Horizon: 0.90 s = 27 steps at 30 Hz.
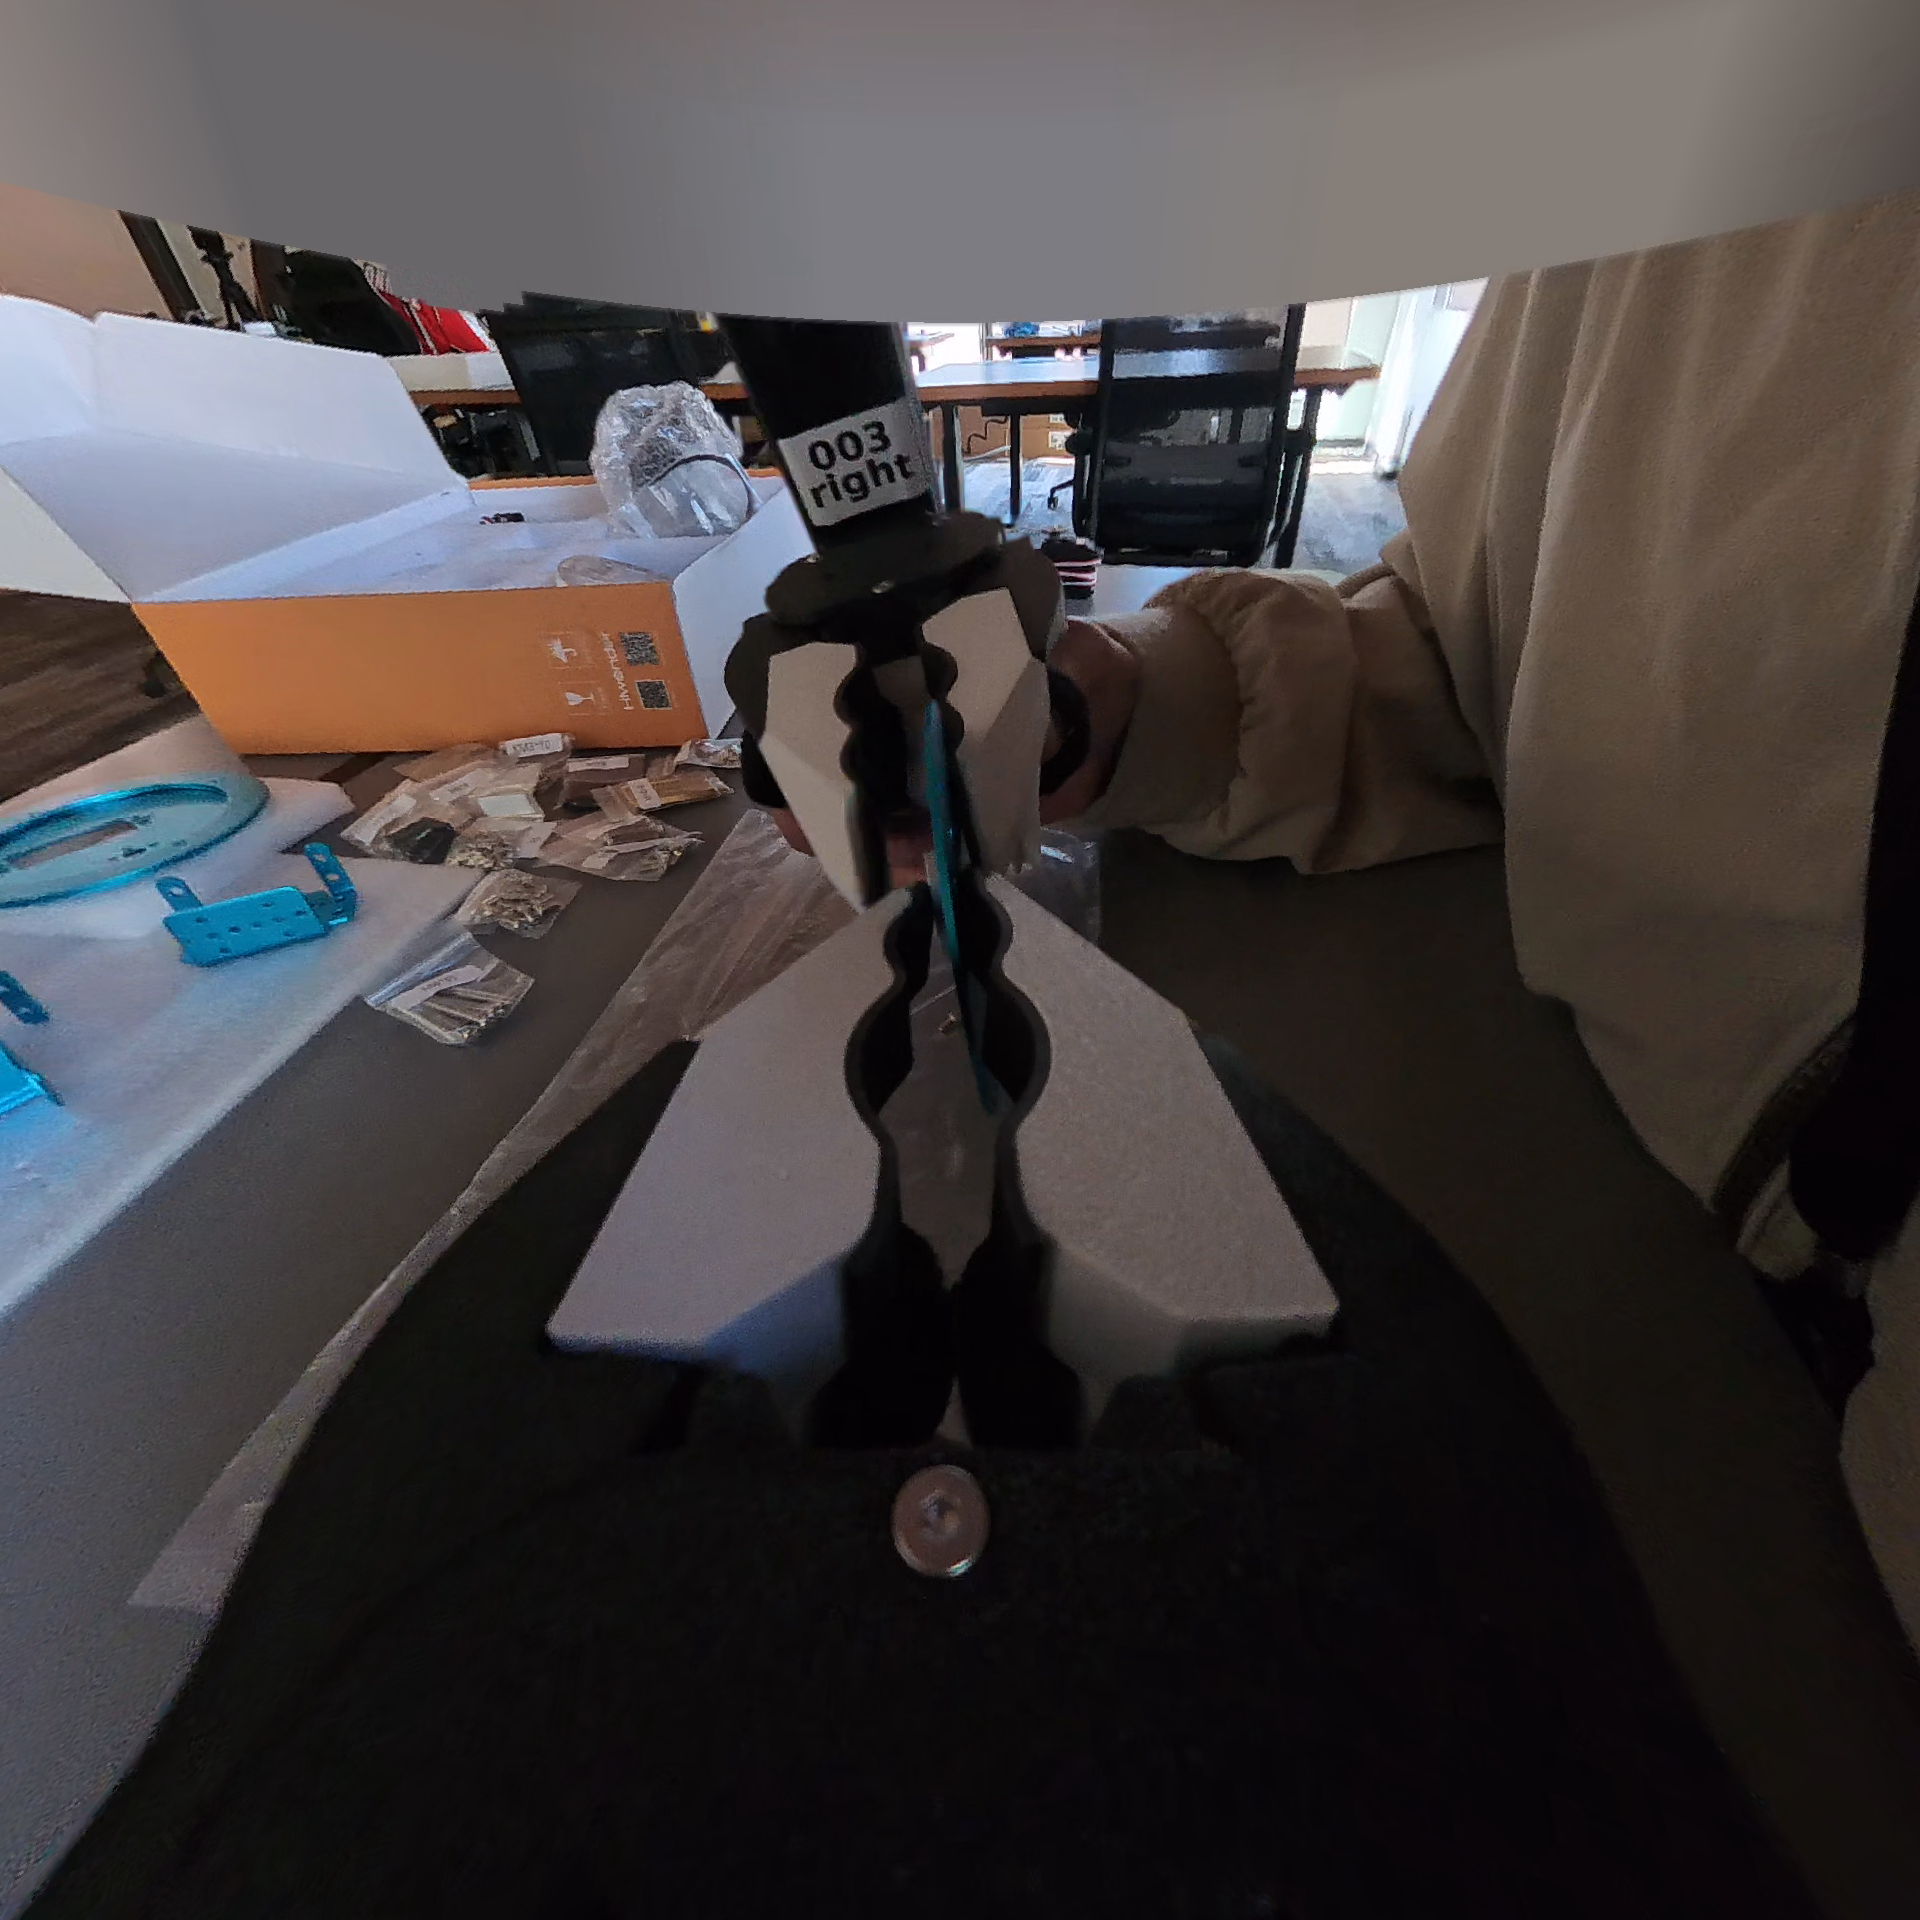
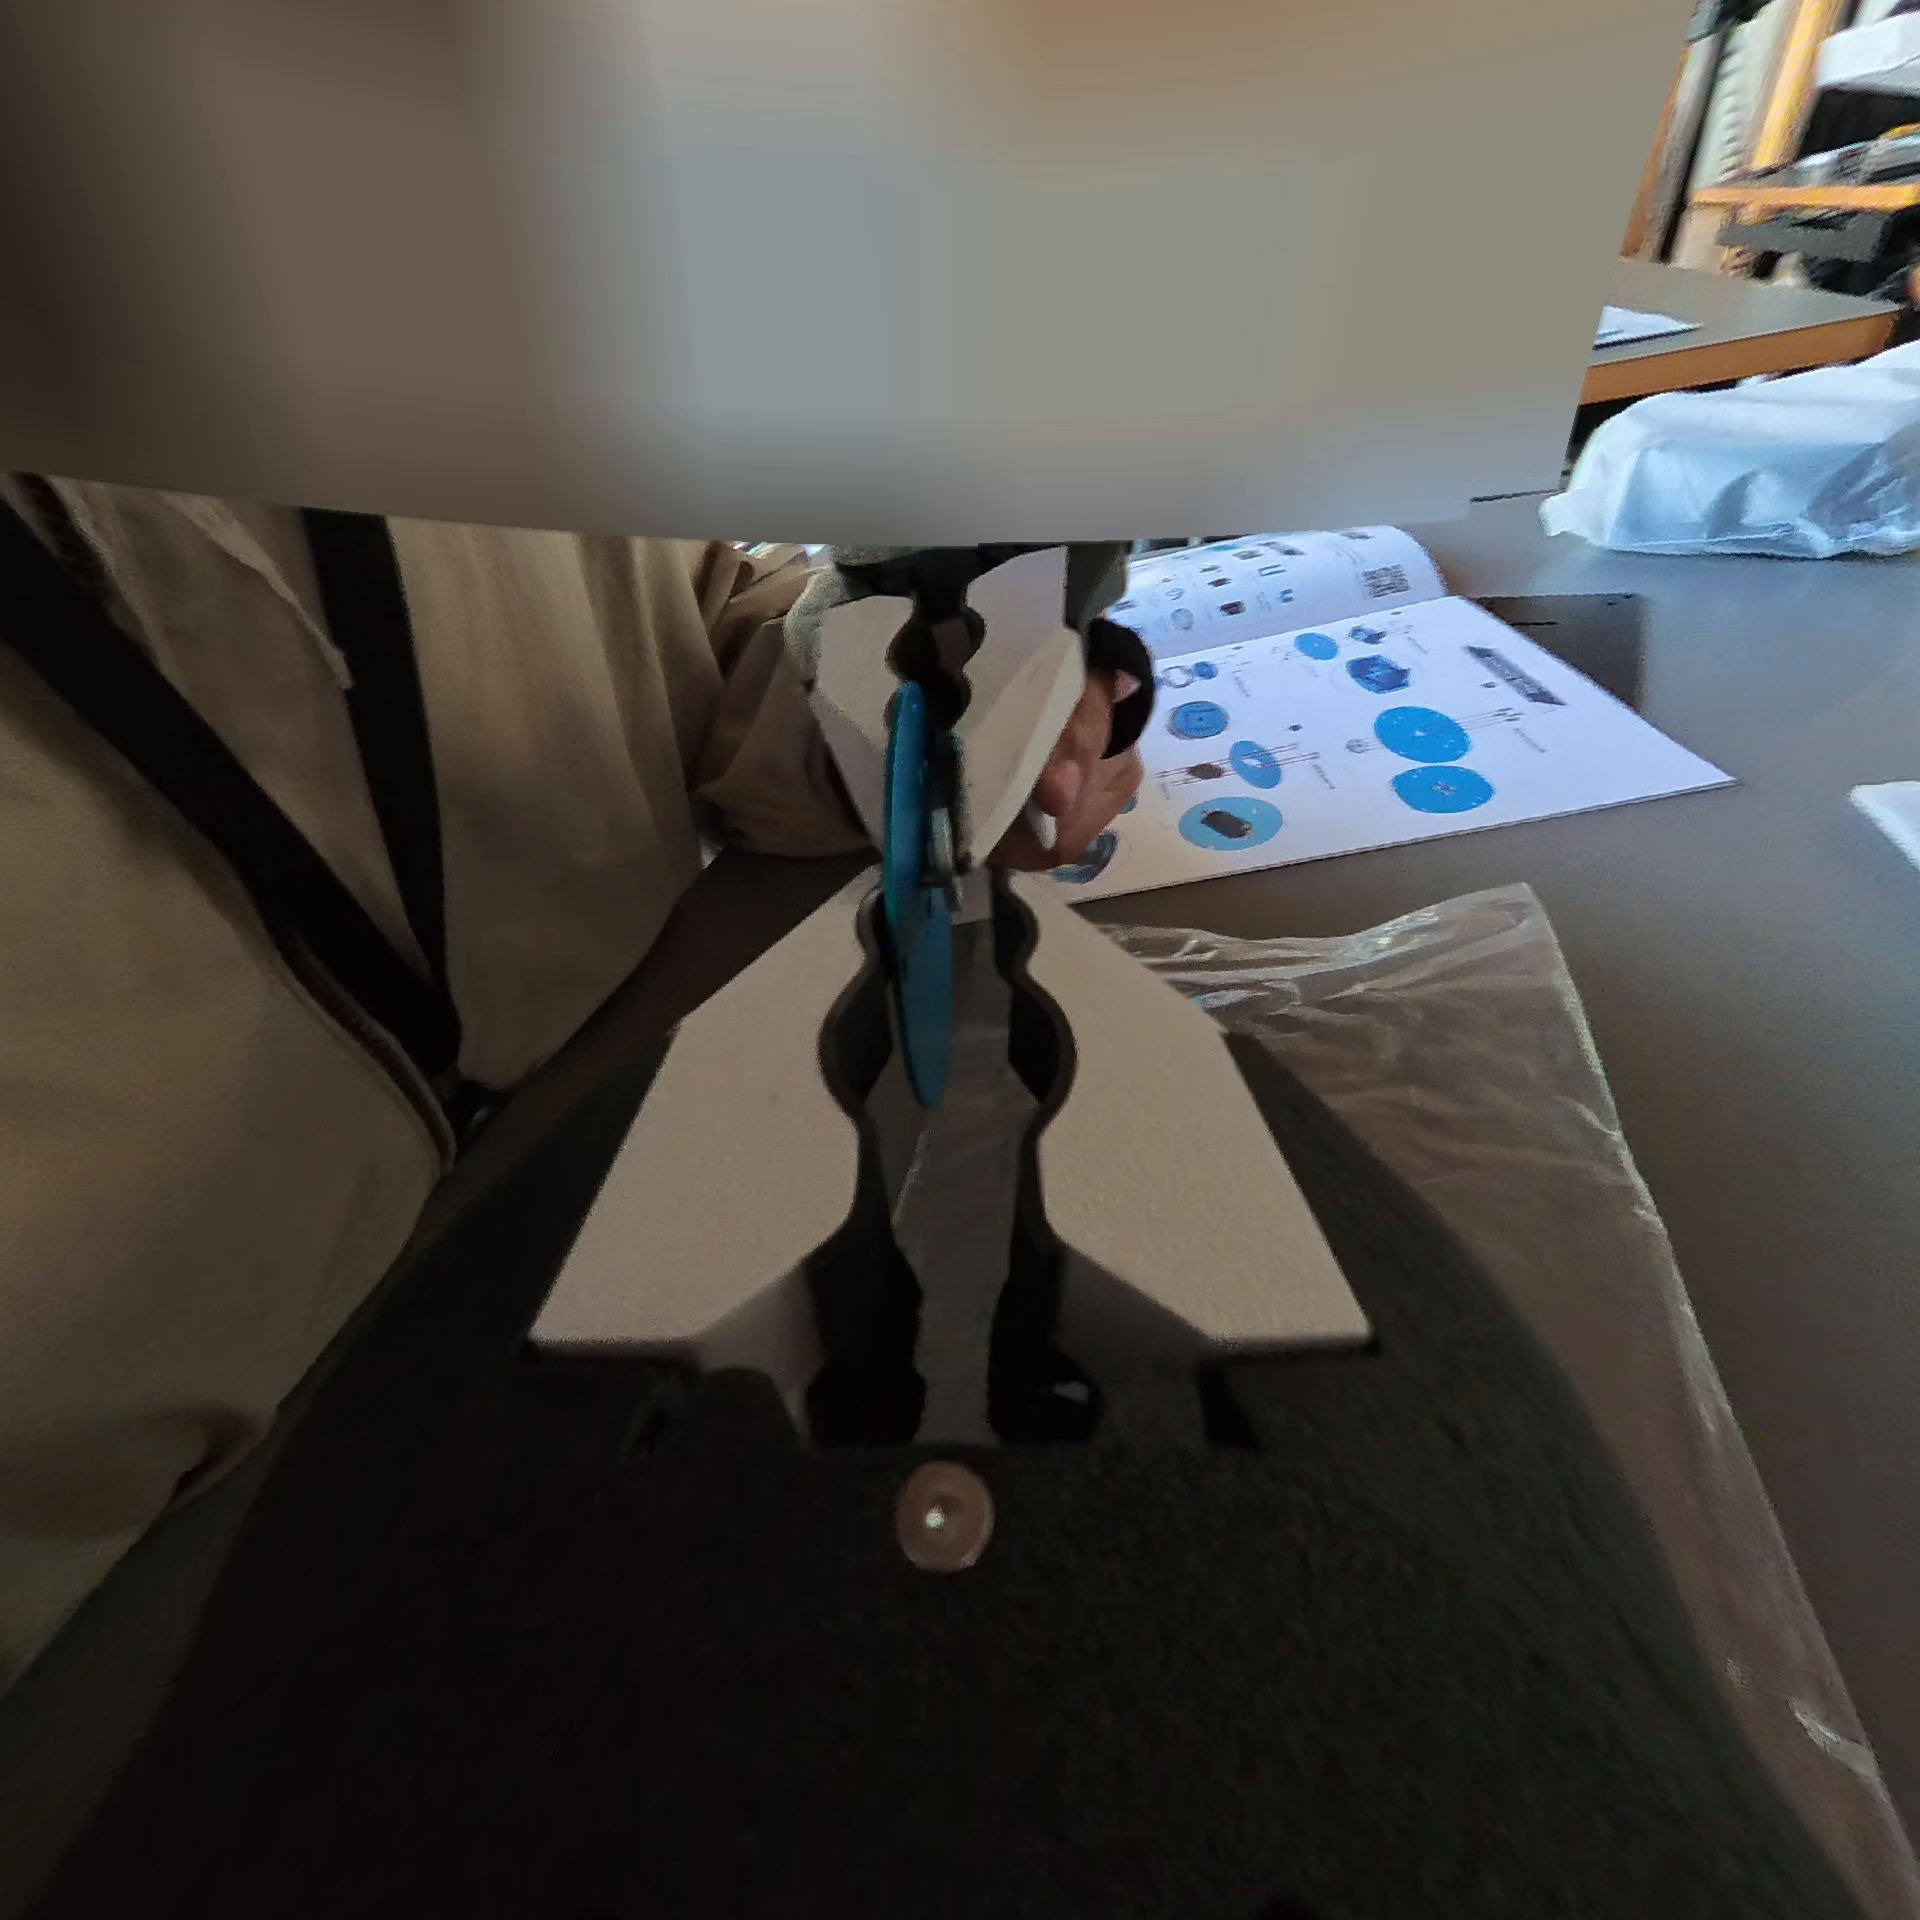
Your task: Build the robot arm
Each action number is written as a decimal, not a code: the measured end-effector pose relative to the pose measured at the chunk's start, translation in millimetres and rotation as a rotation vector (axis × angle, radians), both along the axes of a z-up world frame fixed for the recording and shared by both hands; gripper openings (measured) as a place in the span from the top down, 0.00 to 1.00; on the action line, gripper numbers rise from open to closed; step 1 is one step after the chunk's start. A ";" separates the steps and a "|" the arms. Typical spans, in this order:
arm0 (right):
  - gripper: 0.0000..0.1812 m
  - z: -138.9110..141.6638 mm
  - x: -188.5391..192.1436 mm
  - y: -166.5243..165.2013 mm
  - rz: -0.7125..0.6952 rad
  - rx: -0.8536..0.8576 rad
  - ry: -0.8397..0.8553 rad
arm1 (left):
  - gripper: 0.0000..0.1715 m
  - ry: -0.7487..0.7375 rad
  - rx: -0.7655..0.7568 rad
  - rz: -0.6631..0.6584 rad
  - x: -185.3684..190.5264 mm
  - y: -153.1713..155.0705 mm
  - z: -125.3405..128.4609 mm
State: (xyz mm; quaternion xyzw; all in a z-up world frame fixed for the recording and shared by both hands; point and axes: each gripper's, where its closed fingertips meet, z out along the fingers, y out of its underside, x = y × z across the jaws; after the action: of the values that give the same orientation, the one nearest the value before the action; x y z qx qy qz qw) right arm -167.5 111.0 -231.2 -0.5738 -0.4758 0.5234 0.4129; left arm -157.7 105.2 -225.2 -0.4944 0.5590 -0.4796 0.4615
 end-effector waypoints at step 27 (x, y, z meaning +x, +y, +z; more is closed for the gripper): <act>0.91 -20.7 26.1 50.1 -0.214 -0.566 0.058 | 0.97 -0.083 -1.156 0.022 2.2 55.1 -21.2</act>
State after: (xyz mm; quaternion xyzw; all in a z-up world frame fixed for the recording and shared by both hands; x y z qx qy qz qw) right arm -141.4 161.2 -251.9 -0.6978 -0.2360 0.6048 0.3027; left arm -155.6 160.3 -246.4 -0.6529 0.1826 -0.7210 0.1432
